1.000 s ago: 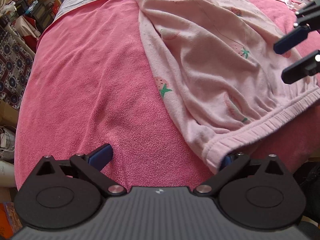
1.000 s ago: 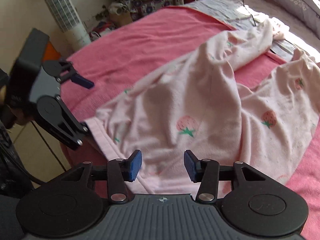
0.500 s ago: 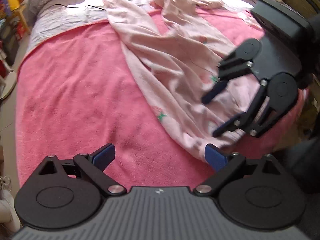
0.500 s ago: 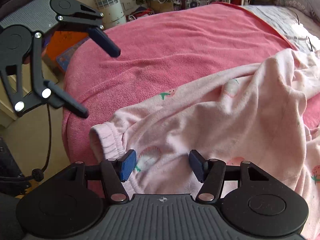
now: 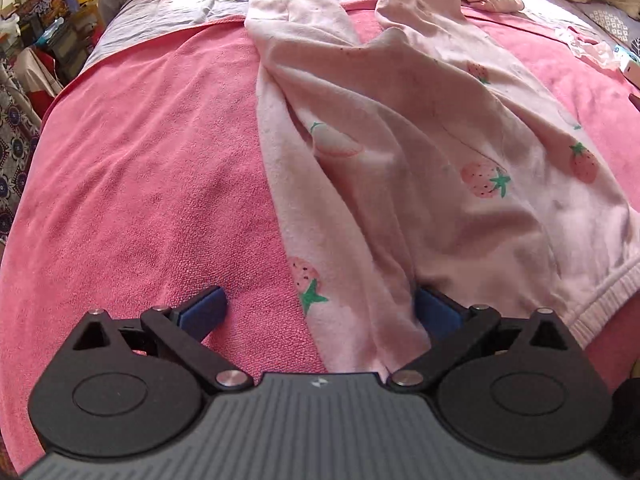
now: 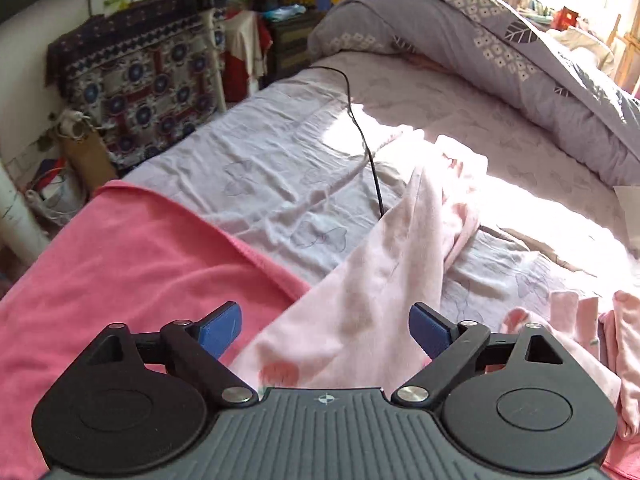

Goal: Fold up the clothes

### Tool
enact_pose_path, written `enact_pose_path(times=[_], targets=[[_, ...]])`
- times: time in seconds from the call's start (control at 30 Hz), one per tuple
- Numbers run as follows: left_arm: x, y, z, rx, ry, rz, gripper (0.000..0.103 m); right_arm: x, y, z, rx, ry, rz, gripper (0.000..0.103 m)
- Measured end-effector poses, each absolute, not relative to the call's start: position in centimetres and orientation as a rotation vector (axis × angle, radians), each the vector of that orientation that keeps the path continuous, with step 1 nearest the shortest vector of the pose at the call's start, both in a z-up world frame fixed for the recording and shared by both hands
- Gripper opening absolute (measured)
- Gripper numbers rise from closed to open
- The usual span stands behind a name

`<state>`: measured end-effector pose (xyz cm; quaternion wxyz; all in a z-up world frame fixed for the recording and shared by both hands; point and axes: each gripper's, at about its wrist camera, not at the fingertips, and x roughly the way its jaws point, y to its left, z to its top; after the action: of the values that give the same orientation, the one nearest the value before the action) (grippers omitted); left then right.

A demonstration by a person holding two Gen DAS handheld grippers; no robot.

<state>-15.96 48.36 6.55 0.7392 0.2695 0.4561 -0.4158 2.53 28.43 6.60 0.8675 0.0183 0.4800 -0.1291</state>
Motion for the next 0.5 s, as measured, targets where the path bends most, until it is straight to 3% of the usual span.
enact_pose_path(times=[0.03, 0.13, 0.17, 0.2, 0.37, 0.43, 0.47, 0.5], targets=[[-15.9, 48.4, 6.5, 0.592, 1.005, -0.915, 0.103, 4.5, 28.6, 5.0, 0.035, 1.058, -0.301, 0.097], [-15.7, 48.5, 6.6, 0.594, 1.013, -0.913, 0.103, 6.7, 27.9, 2.5, 0.082, 1.125, -0.335, 0.075], [-15.8, 48.8, 6.8, 0.594, 1.011, -0.914, 0.103, 6.5, 27.4, 3.3, 0.112, 1.101, -0.326, 0.029], [-15.7, 48.9, 6.9, 0.591, 1.01, -0.918, 0.103, 6.3, 26.7, 4.6, 0.143, 1.076, -0.302, 0.016], [-15.7, 49.6, 6.9, 0.579, 1.002, -0.934, 0.103, -0.6, 23.7, 12.4, 0.146, 0.863, -0.266, 0.019], [-15.8, 49.8, 7.0, 0.576, 0.998, -0.937, 0.103, -3.6, 21.9, 13.5, 0.101, 0.847, -0.339, 0.03], [-15.8, 49.9, 7.0, 0.575, 0.997, -0.94, 0.103, -4.6, 20.8, 13.4, 0.079, 0.88, -0.384, 0.04], [-15.8, 49.9, 7.0, 0.576, 0.996, -0.942, 0.103, -5.0, 19.9, 12.8, 0.068, 0.916, -0.434, 0.04]])
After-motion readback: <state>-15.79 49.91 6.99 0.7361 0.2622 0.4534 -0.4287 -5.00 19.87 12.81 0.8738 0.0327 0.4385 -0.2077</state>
